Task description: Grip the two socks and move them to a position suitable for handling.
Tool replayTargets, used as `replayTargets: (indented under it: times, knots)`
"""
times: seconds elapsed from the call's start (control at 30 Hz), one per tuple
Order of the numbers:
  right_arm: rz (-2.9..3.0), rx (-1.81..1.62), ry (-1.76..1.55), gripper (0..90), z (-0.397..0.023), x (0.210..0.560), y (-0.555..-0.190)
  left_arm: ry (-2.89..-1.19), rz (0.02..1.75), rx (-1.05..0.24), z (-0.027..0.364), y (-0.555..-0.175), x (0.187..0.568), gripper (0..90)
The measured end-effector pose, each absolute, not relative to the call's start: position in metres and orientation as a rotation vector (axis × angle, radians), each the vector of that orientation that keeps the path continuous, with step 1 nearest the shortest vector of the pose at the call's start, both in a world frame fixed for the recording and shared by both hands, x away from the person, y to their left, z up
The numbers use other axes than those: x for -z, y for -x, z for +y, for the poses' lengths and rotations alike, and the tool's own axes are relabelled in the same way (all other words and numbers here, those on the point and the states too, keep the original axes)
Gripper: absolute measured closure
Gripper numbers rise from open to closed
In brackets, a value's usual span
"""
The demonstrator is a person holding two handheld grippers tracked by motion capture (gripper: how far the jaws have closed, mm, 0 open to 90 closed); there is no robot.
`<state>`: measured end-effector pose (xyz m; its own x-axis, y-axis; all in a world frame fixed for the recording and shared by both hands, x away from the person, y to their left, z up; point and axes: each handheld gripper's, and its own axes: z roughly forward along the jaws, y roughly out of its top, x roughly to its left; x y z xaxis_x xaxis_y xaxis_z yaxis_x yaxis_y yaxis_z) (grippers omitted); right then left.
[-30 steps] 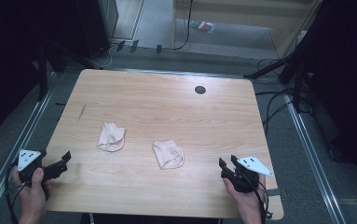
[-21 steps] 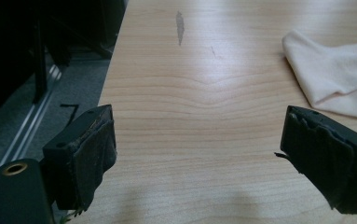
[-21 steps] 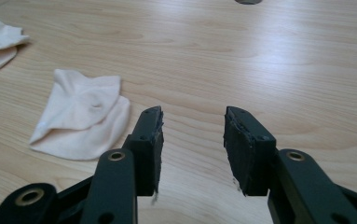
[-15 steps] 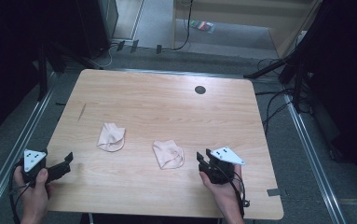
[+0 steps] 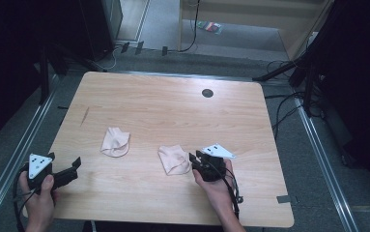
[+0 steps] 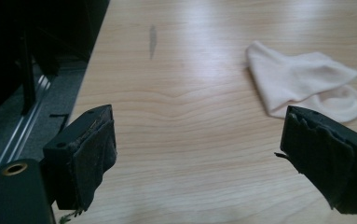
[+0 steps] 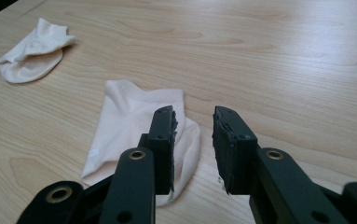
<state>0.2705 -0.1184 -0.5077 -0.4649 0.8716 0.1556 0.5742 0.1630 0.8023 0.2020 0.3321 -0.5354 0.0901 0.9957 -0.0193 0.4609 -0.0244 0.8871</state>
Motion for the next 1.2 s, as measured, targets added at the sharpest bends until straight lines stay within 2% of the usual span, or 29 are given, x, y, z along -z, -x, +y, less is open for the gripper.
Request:
replayTargets:
  times: [0.67, 0.83, 1.03, 1.2]
  knots:
    - [2.211, -1.160, -1.415, 70.0, -0.090, 0.528, -0.301, -1.696, 1.323, -0.778, 0.268, -0.202, 0.531, 10.8]
    - [2.227, -1.154, -1.442, 66.2, -0.085, 0.530, -0.307, -1.715, 1.300, -0.765, 0.258, -0.202, 0.533, 10.8]
    - [2.260, -1.080, -1.442, 56.0, -0.075, 0.535, -0.315, -1.747, 1.273, -0.748, 0.246, -0.204, 0.536, 10.8]
    - [2.262, -1.053, -1.426, 61.2, -0.071, 0.538, -0.315, -1.761, 1.261, -0.746, 0.242, -0.203, 0.537, 10.8]
